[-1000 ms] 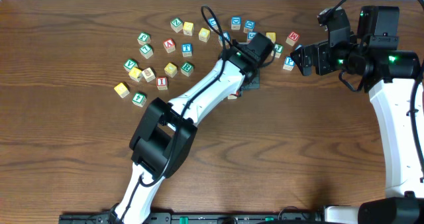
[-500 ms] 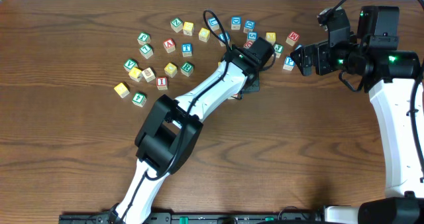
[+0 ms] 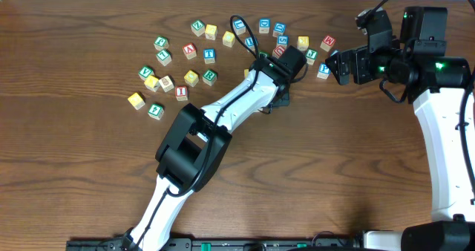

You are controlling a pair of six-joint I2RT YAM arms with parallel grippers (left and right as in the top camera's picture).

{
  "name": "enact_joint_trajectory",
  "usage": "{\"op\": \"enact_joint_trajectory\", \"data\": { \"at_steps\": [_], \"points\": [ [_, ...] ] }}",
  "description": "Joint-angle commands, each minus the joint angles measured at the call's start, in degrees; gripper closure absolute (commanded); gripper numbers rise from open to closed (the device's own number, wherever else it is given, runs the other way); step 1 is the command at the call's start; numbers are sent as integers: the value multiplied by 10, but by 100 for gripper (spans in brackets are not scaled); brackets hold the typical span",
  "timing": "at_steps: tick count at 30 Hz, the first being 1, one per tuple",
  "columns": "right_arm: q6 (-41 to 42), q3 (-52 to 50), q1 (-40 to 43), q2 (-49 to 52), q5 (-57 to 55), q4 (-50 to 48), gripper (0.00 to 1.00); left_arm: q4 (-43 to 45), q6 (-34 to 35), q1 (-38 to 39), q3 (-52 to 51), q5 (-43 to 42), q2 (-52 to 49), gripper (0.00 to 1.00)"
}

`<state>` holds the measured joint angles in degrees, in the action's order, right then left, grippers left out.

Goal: Spell out NEURIPS
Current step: 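Open the left gripper to release the U block and raise it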

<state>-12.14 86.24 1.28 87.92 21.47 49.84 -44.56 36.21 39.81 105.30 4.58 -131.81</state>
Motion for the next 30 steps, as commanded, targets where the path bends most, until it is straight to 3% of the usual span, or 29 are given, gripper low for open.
{"op": "enact_joint_trajectory", "data": {
  "at_steps": [1, 22, 30],
  "points": [
    [3, 12, 1, 0, 10, -1, 1, -9, 5, -1, 5, -1, -8, 87],
    [3, 12, 1, 0, 10, -1, 1, -14, 0, -3, 6, -1, -1, 87],
    [3, 12, 1, 0, 10, -1, 1, -12, -31, -8, 26, -1, 39, 85]
  ]
}}
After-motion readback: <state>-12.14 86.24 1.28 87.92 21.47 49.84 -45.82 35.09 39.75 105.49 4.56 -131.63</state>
